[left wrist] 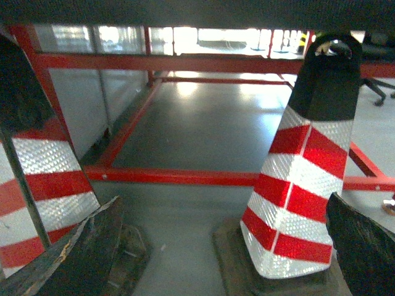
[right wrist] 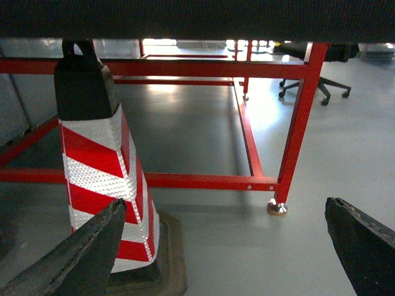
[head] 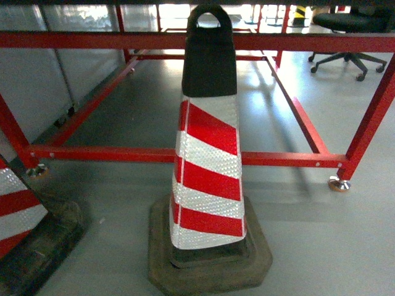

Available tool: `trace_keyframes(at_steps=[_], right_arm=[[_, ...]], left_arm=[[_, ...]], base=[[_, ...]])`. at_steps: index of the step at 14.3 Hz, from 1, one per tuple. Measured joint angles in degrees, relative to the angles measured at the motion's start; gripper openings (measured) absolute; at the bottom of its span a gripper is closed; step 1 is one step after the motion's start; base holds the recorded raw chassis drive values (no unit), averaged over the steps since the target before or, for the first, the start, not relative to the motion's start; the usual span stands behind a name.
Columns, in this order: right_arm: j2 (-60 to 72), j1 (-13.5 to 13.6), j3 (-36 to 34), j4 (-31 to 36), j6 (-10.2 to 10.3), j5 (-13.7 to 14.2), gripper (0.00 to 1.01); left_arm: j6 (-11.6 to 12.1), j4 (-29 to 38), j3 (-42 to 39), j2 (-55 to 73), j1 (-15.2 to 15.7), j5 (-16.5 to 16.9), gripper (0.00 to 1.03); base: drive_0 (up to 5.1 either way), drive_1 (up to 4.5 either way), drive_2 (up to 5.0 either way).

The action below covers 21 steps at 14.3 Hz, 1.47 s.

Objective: Pick blue part to blue bin on bottom shelf

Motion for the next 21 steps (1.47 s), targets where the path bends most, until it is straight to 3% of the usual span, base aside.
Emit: trace_keyframes(at_steps=[21], right_arm=[[0.0, 0.0, 0.0, 0.0, 0.1, 0.2, 0.98]], left_arm=[[0.2, 0.1, 0.0, 0.0, 0.0, 0.2, 0.98]], base=[[0.0, 0.0, 0.0]])
